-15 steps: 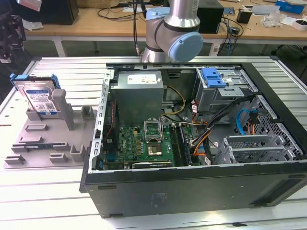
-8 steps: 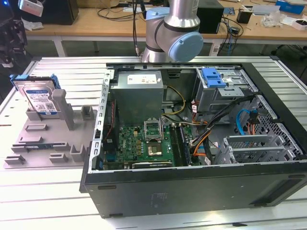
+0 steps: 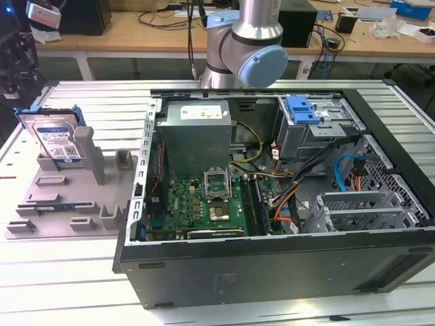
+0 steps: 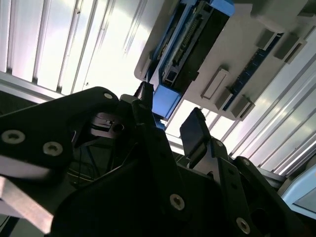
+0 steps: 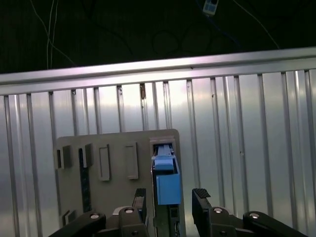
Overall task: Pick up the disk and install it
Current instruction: 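Pick up the disk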
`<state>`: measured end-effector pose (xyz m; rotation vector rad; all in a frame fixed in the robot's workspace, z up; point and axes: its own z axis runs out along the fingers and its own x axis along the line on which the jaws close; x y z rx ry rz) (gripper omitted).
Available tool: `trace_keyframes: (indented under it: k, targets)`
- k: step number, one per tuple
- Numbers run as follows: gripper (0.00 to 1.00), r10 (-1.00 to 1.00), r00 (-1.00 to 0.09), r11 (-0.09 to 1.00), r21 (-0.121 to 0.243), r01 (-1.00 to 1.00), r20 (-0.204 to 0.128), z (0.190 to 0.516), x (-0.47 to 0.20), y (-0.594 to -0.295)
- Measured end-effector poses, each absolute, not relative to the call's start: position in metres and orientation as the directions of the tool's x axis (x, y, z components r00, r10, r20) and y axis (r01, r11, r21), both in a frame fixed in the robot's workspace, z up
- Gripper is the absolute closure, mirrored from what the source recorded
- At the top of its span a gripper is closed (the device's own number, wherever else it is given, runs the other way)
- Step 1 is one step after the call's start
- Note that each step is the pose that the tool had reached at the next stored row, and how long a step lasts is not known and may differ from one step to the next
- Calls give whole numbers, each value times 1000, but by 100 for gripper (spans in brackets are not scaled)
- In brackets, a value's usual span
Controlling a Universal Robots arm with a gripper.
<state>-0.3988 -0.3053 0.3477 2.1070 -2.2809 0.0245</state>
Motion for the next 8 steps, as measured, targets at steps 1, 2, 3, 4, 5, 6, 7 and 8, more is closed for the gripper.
trace_keyframes:
  k: [1, 2, 3, 4, 5, 6, 7, 8]
  targets:
    - [50, -996, -79, 79, 13, -997, 37, 347, -399, -305]
    - [50, -996, -79, 79, 13, -997, 37, 346, -399, -305]
    - [50, -996, -79, 79, 13, -997, 37, 345, -399, -305]
    - [50, -996, -79, 79, 13, -997, 37, 344, -399, -305]
    - [50, -996, -79, 79, 13, -997, 38, 343, -399, -305]
    - [50, -996, -79, 79, 13, -997, 37, 341, -399, -305]
    - [50, -996, -79, 79, 13, -997, 38, 340, -399, -305]
    - [50, -996, -79, 79, 13, -997, 38, 339, -399, -305]
